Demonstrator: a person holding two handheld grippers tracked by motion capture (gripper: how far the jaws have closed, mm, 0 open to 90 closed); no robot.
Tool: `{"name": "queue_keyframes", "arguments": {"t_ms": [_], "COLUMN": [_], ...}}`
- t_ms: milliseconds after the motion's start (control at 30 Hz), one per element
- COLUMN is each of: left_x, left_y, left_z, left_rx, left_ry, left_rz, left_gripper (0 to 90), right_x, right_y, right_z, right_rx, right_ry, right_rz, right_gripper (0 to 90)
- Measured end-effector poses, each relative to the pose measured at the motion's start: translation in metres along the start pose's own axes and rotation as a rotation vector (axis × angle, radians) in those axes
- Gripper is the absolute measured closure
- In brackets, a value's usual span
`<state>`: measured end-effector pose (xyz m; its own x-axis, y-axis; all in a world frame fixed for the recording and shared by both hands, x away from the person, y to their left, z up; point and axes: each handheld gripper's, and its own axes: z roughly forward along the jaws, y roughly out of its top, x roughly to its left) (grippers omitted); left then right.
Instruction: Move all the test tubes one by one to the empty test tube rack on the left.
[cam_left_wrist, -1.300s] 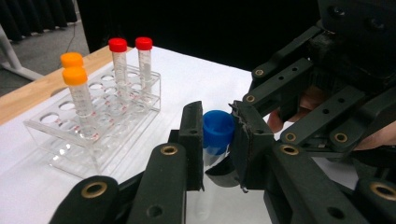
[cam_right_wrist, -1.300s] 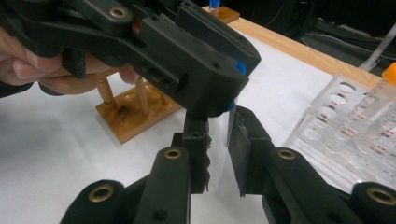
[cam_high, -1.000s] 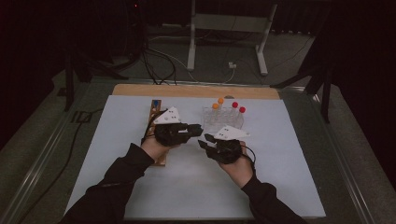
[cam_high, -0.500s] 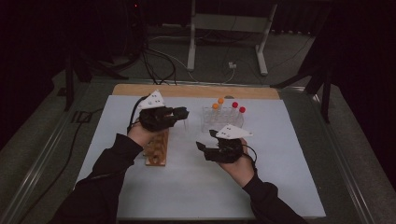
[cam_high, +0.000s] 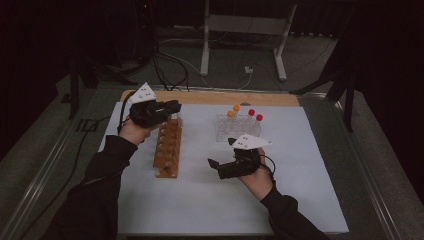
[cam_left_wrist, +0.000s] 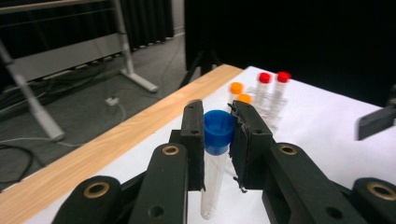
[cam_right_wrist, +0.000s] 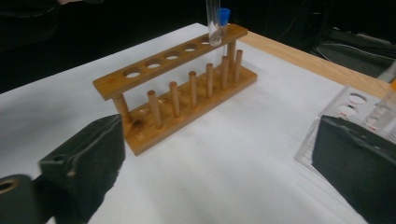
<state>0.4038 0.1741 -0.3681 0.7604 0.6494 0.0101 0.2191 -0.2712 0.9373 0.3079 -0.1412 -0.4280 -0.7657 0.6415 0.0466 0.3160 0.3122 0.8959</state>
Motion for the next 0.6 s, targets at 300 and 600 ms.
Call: {"name": "queue_keyframes", "arguments": {"t_ms": [300,600], "left_x": [0.022,0.034], "left_y": [-0.002,-0.017], "left_z": [-0.012,-0.006], "left_rx": [0.003,0.021], "left_ry": [0.078,0.113], "left_rz": [-0.016,-0.047], "left_gripper": [77.3,77.2], "right_x": [-0.003,-0.003], "right_y": [0.000,0.000], "right_z": [-0.002,-0.004], "right_rx": [-0.007,-0.017], "right_ry": [0.004,0.001], "right_rz": [0.008,0.006], "right_gripper": [2.2,2.2]}}
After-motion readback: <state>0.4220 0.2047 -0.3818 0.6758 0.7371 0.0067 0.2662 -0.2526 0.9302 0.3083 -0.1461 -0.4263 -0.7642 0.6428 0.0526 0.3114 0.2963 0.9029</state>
